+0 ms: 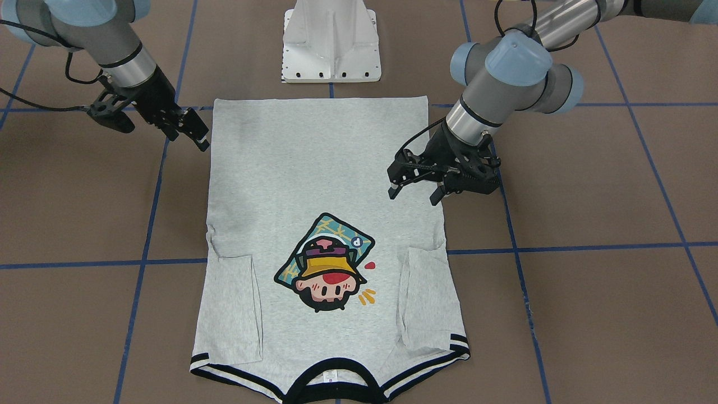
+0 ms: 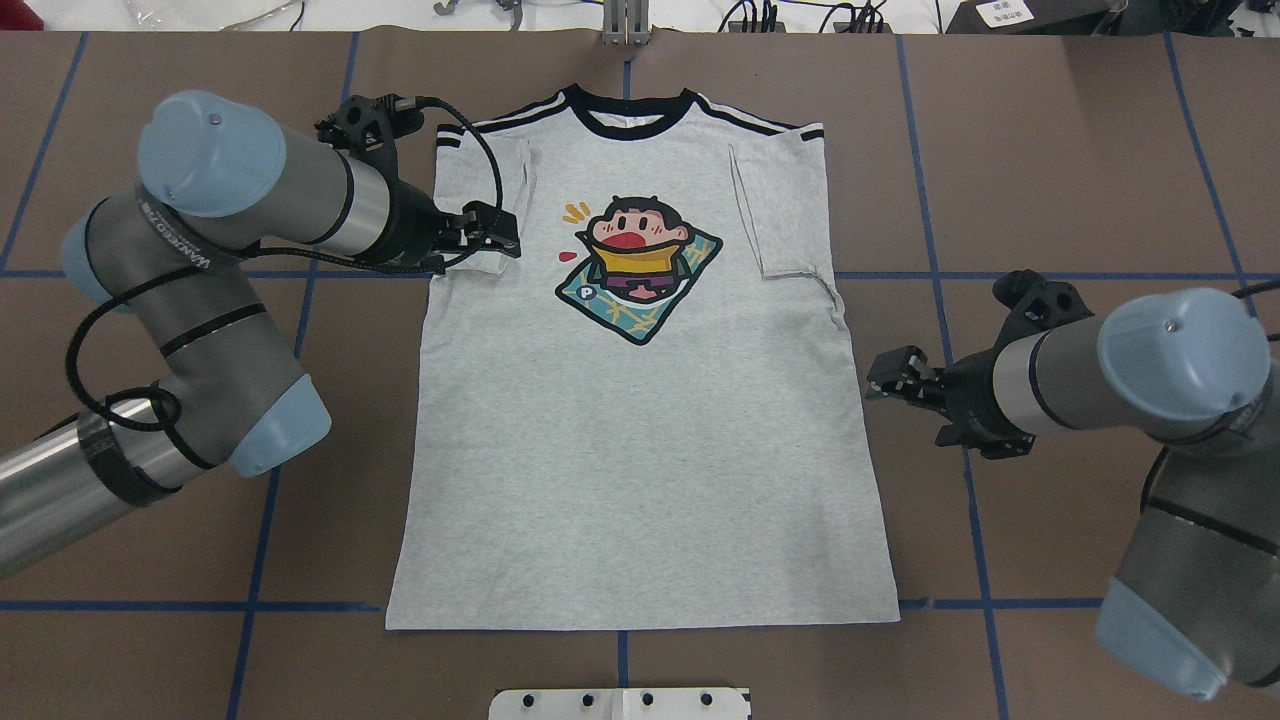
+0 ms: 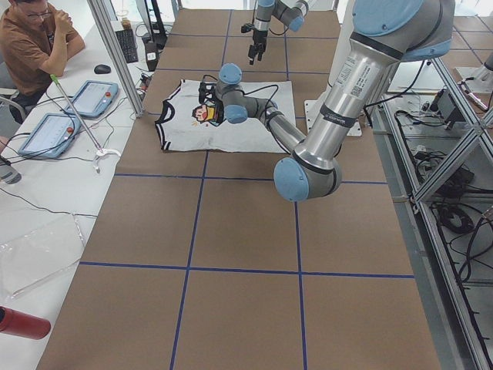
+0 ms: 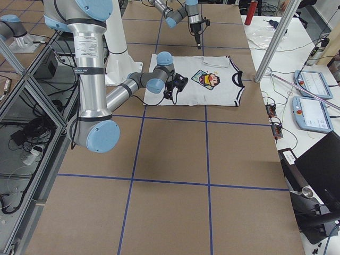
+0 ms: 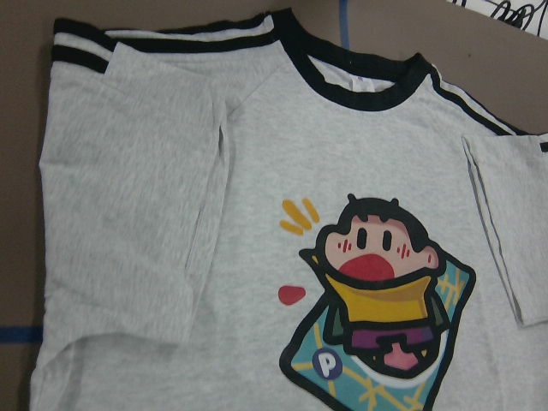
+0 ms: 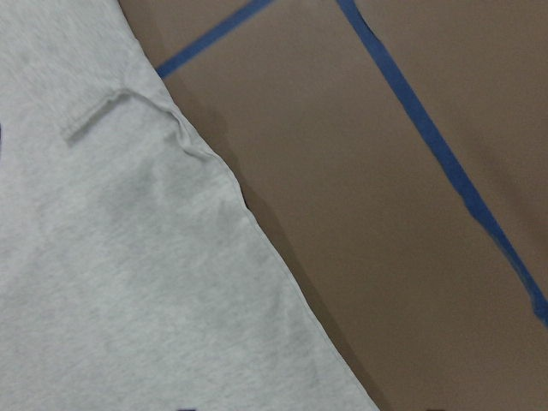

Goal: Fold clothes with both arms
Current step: 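Move the right gripper to the hem corner nearest the robot while the left gripper withdraws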

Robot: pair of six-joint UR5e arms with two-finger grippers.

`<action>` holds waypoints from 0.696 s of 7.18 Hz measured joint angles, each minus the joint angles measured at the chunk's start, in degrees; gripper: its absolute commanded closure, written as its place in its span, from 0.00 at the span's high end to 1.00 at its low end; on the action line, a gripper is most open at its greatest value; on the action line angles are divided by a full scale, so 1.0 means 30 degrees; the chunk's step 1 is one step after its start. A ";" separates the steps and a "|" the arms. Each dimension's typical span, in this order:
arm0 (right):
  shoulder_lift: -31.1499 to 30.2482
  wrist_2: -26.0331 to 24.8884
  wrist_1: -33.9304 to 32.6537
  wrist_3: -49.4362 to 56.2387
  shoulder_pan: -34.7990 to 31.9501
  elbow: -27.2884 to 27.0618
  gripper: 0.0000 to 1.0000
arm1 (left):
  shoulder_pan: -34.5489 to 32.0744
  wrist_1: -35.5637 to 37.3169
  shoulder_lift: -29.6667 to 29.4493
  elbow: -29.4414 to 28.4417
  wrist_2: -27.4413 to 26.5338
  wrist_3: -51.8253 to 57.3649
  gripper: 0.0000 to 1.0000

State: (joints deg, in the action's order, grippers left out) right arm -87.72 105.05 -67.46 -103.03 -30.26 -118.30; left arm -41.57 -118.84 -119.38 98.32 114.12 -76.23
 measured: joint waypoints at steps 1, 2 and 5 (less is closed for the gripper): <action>-0.0556 -0.1511 0.0007 -0.1609 0.1704 -0.0207 0.95 | 0.0253 0.1012 0.0451 0.1386 0.0129 -0.0765 0.98; -0.0879 -0.2795 0.0007 -0.3513 0.3188 -0.0378 0.96 | 0.0430 0.1362 0.0856 0.2314 0.0162 -0.1258 0.99; -0.2148 -0.5759 -0.0013 -0.8231 0.6911 -0.1046 0.97 | 0.0586 0.1466 0.1383 0.3559 0.0178 -0.1919 0.99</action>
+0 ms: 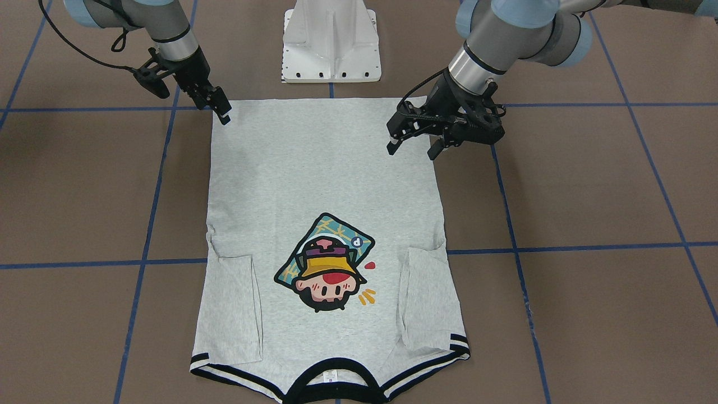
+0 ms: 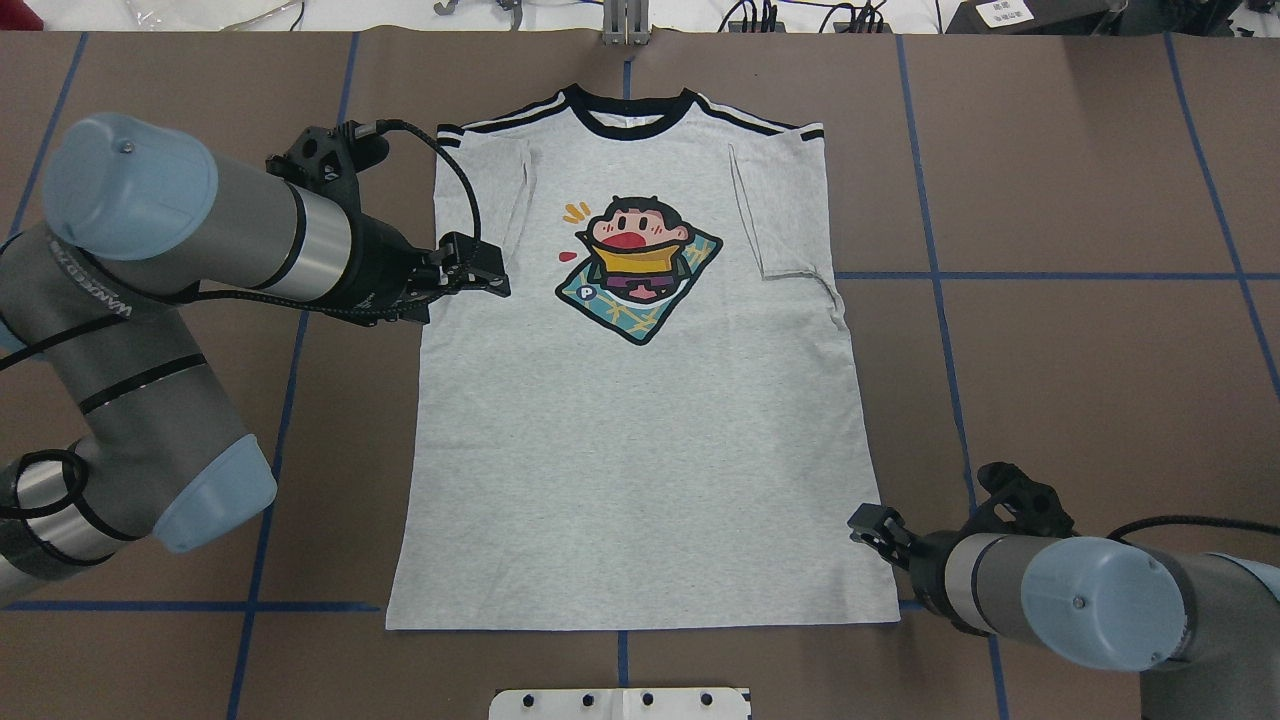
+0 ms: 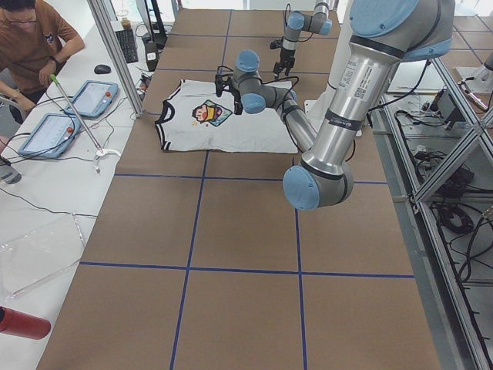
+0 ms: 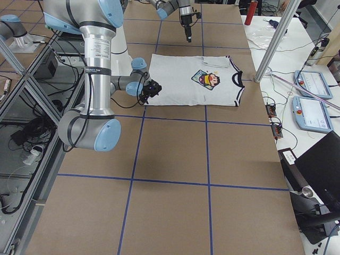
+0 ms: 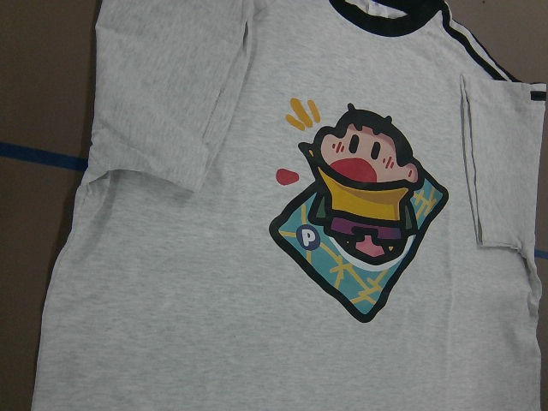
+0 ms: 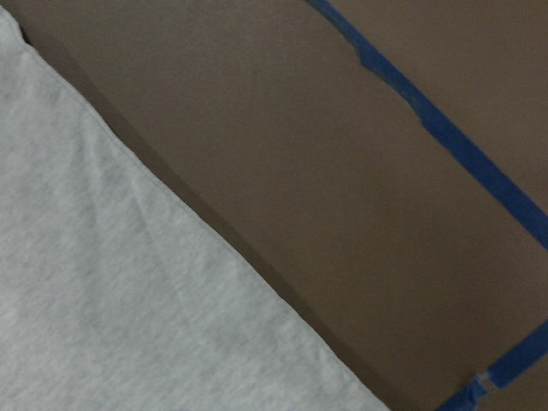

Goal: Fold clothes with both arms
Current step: 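Move the right gripper to the hem corner nearest the robot while the left gripper withdraws, then lower the left gripper to the other hem corner and grasp both corners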

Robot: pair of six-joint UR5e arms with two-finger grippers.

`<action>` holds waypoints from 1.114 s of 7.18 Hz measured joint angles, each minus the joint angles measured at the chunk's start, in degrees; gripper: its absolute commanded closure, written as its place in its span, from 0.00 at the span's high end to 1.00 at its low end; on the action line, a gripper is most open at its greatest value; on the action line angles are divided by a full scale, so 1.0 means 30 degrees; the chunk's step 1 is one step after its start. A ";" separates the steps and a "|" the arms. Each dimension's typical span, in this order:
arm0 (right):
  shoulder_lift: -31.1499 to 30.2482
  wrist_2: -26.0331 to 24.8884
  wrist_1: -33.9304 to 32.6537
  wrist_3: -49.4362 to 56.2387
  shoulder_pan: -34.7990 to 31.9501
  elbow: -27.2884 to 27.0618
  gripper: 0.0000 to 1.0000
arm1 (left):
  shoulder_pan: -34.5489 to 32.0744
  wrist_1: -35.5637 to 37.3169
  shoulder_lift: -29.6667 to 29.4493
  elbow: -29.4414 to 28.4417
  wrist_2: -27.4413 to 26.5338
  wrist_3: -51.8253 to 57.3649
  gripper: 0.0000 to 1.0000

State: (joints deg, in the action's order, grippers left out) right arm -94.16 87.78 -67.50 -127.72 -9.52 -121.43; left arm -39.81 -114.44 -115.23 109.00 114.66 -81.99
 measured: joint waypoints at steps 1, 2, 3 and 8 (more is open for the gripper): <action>-0.0376 -0.0520 -0.0001 -0.0865 0.0856 -0.0059 0.96 | 0.0013 0.0017 0.0045 0.0204 -0.0005 -0.0032 0.99; -0.0583 -0.0787 -0.0001 -0.1454 0.1420 -0.0082 0.94 | 0.0022 0.0049 0.0069 0.0379 -0.0034 -0.0074 0.99; -0.0642 -0.0999 -0.0001 -0.1846 0.1817 -0.0097 0.92 | 0.0025 0.0103 0.0134 0.0611 -0.0058 -0.0120 0.99; -0.0673 -0.2116 -0.0352 -0.2148 0.2451 -0.0067 0.67 | 0.0028 0.0206 0.1796 0.2089 -0.0103 -0.0126 0.99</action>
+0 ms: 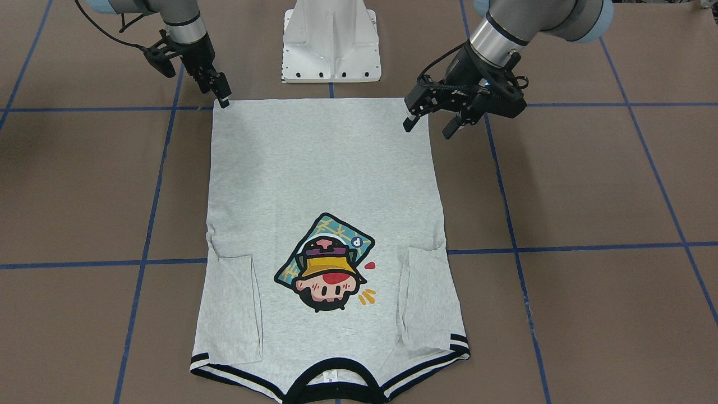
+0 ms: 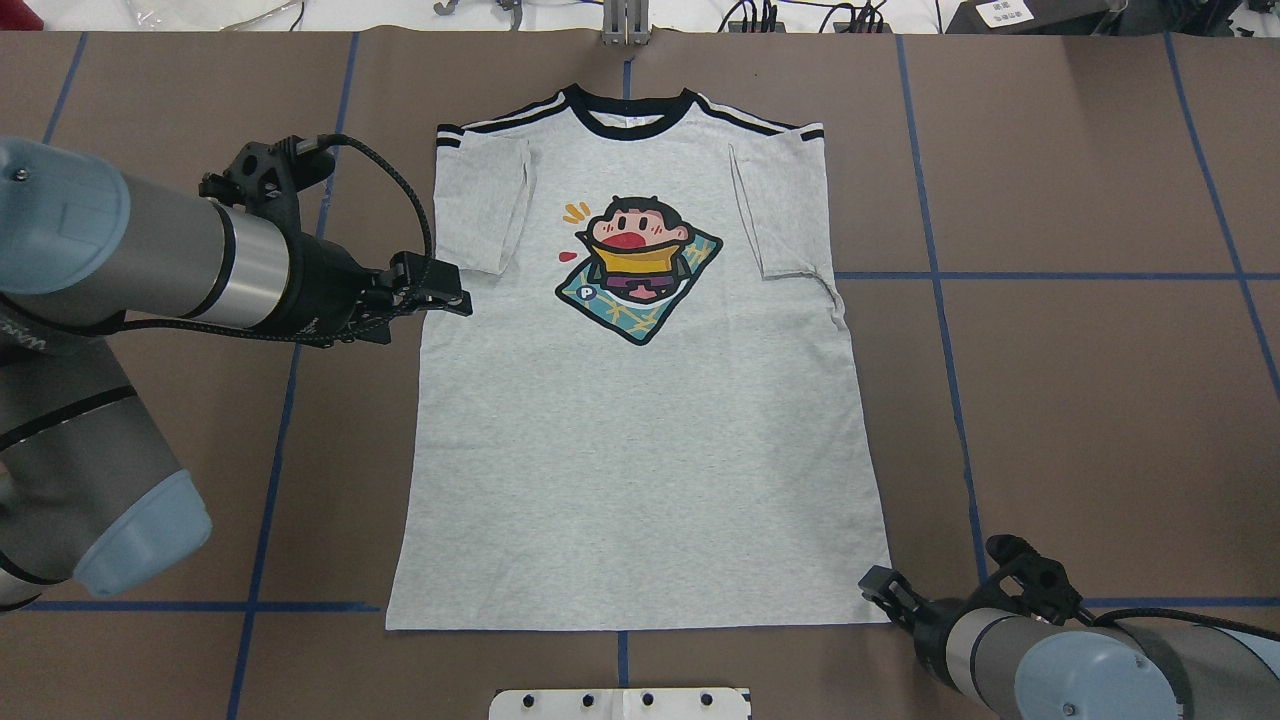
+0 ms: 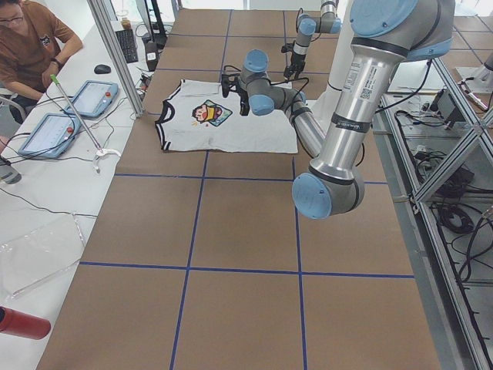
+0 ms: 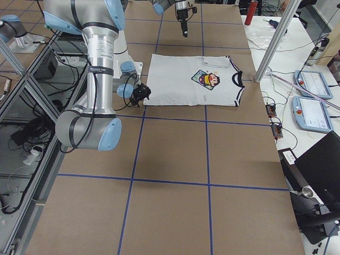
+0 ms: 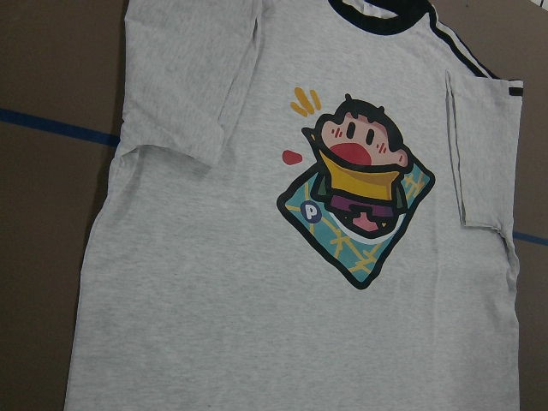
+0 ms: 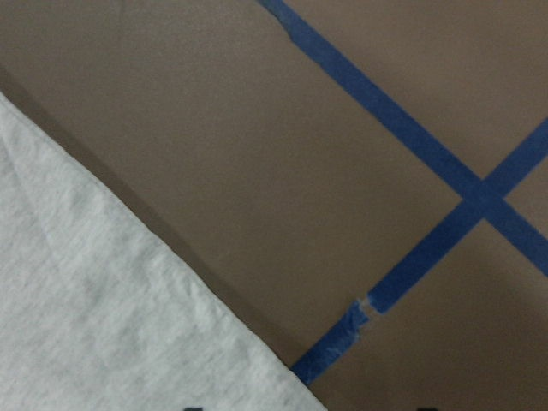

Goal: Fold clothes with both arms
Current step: 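Lower the left gripper to the other hem corner and grasp both corners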

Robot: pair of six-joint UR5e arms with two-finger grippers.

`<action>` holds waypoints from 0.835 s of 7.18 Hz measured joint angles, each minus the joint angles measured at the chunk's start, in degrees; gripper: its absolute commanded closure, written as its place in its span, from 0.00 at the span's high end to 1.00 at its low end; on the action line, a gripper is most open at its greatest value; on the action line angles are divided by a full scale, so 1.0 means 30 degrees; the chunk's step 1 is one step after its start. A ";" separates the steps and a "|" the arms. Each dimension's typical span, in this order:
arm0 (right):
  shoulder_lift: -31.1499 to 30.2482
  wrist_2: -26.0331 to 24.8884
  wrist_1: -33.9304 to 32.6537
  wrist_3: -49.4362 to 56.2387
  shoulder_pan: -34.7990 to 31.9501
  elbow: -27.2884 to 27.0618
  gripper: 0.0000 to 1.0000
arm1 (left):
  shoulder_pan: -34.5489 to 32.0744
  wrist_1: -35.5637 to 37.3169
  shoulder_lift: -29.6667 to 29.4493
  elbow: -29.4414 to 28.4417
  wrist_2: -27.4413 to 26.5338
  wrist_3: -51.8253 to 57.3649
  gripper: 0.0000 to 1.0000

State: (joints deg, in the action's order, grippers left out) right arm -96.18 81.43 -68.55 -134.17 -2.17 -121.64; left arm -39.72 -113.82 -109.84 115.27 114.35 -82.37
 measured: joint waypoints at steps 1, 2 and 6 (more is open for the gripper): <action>0.0038 -0.0067 -0.0089 0.0002 0.0020 -0.0023 0.59 | -0.0001 0.0001 0.0034 0.0007 0.0000 0.0003 0.99; 0.0088 -0.0090 -0.0117 -0.0015 0.0047 -0.0041 0.54 | -0.0001 0.0001 0.0041 0.0014 -0.0001 0.0004 0.99; 0.0288 -0.0095 -0.0120 -0.0705 0.0052 -0.0165 0.00 | -0.0001 0.0001 0.0133 0.0053 -0.0092 -0.0002 0.99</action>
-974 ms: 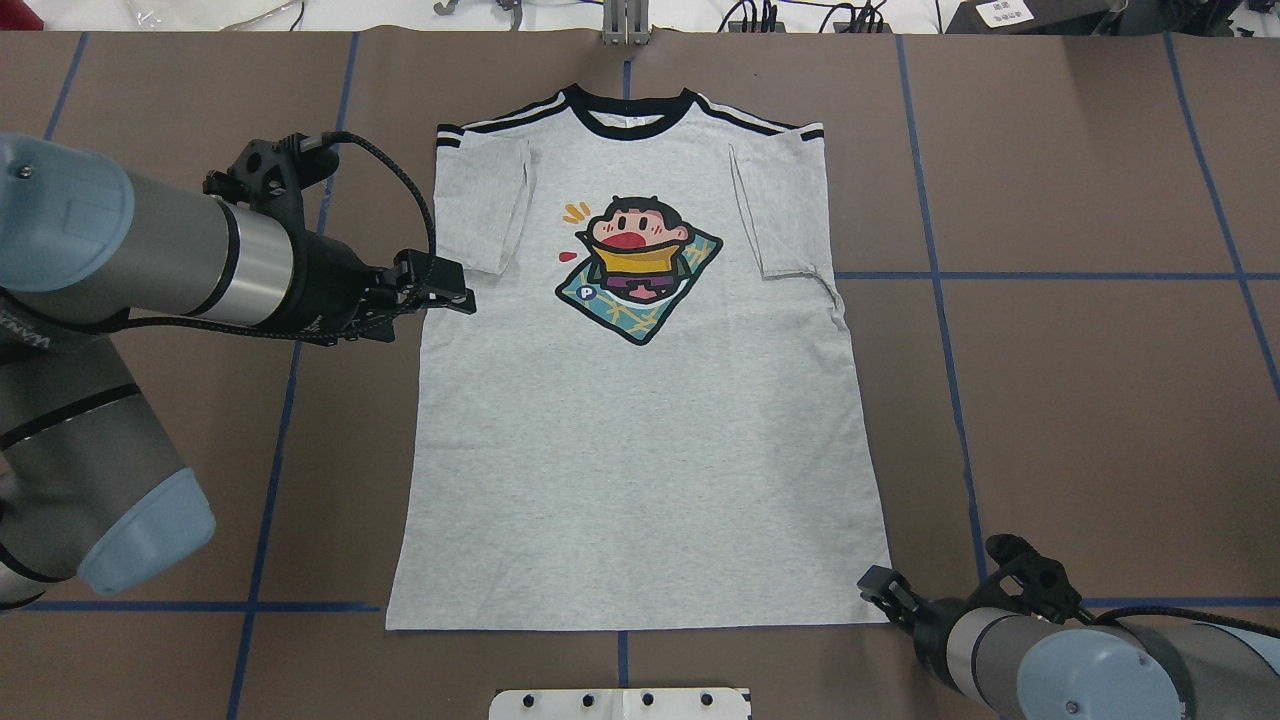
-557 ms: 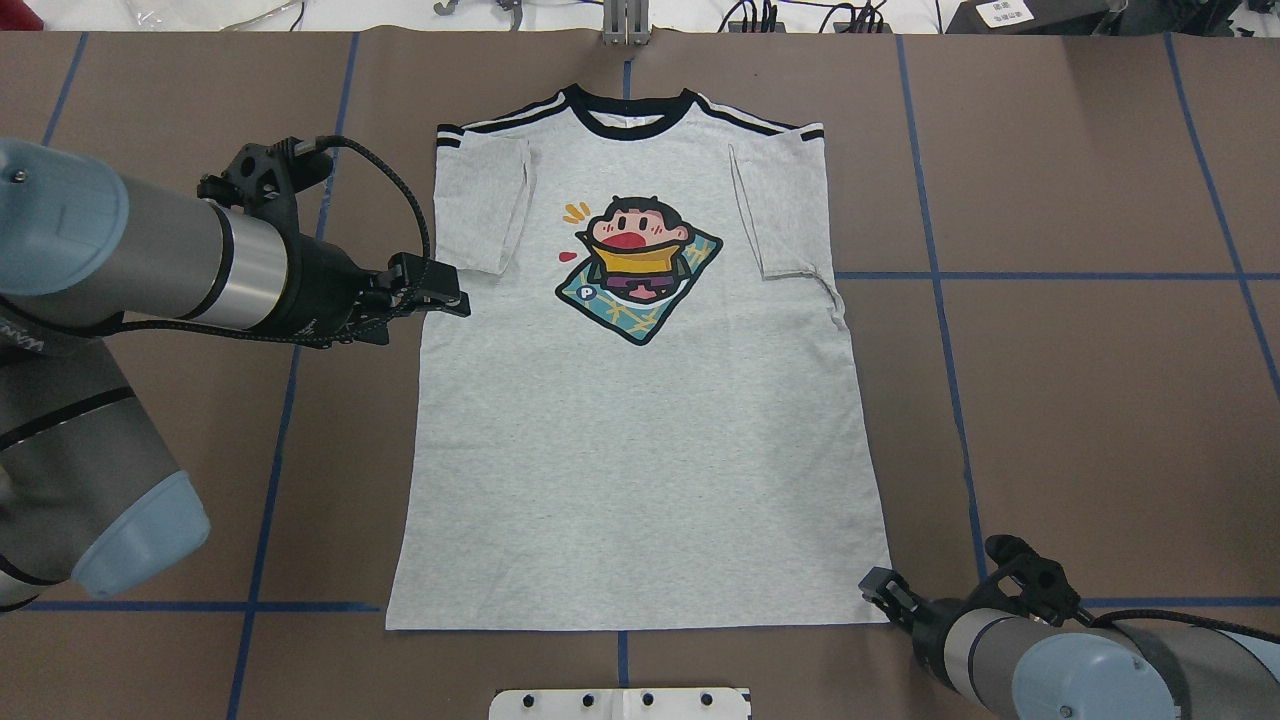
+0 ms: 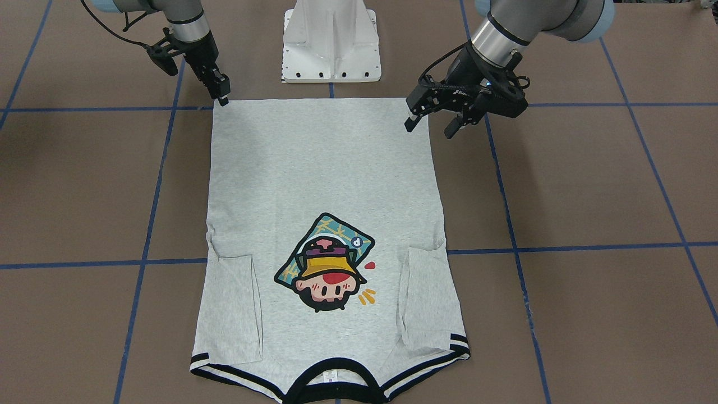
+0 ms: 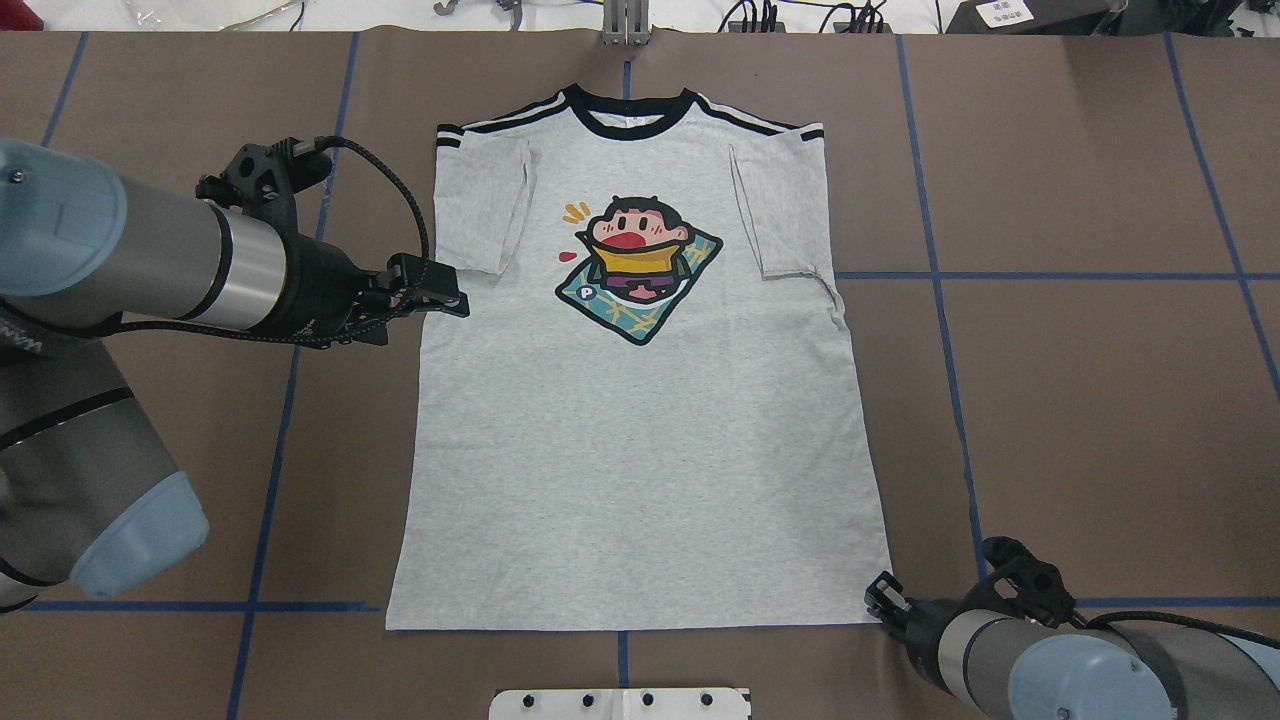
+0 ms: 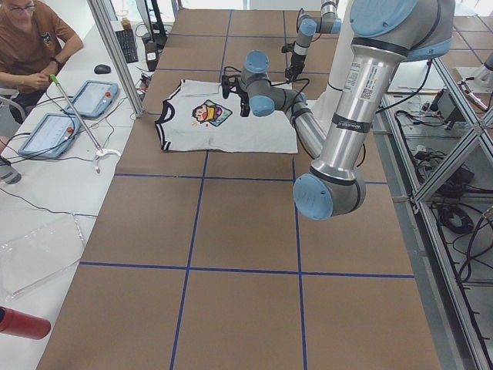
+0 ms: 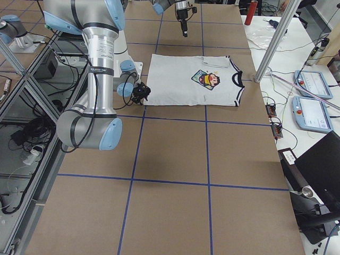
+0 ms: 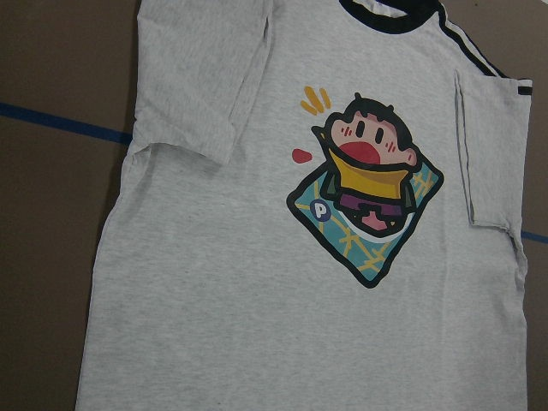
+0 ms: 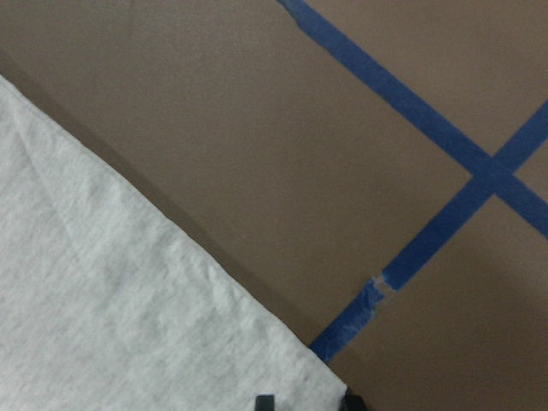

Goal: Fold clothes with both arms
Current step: 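Lower the left gripper to the other hem corner and grasp both corners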

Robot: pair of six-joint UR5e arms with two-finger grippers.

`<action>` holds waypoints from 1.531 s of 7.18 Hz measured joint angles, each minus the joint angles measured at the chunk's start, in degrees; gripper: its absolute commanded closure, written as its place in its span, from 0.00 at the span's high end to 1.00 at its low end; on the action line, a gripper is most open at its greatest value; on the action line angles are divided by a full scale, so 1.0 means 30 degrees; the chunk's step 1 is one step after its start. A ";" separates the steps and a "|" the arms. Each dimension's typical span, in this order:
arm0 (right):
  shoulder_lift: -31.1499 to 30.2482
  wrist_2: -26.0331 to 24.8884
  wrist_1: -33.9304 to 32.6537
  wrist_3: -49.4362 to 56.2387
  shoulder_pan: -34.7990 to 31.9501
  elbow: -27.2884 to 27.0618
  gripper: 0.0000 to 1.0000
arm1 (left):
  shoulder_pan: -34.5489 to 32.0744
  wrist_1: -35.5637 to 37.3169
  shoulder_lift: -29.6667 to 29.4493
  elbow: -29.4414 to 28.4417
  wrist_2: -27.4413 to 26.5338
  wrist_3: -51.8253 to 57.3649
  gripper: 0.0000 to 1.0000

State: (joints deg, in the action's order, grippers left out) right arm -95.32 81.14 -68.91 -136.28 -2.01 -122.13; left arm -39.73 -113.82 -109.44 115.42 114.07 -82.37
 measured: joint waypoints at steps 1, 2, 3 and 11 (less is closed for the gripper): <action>0.0002 0.0001 -0.0004 -0.0104 -0.0015 -0.0027 0.00 | 0.0007 0.0000 0.0084 0.0006 -0.0268 -0.0013 0.99; -0.0011 0.0019 -0.0011 -0.0139 -0.0034 -0.0044 0.00 | 0.0036 0.0007 0.0128 0.0000 -0.0534 -0.0027 0.99; -0.0050 0.0058 -0.0012 -0.0151 -0.0059 -0.0153 0.00 | 0.0121 0.0026 0.0140 -0.0023 -0.0651 -0.0163 0.99; -0.0057 0.1828 -0.0006 -0.0111 -0.0742 -0.1175 0.00 | 0.9551 0.0538 0.4730 0.0792 -0.6540 -0.8399 0.85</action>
State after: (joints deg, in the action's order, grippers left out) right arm -95.49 86.63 -68.93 -136.62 -4.24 -125.66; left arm -11.07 -112.20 -95.25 117.80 94.45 -107.57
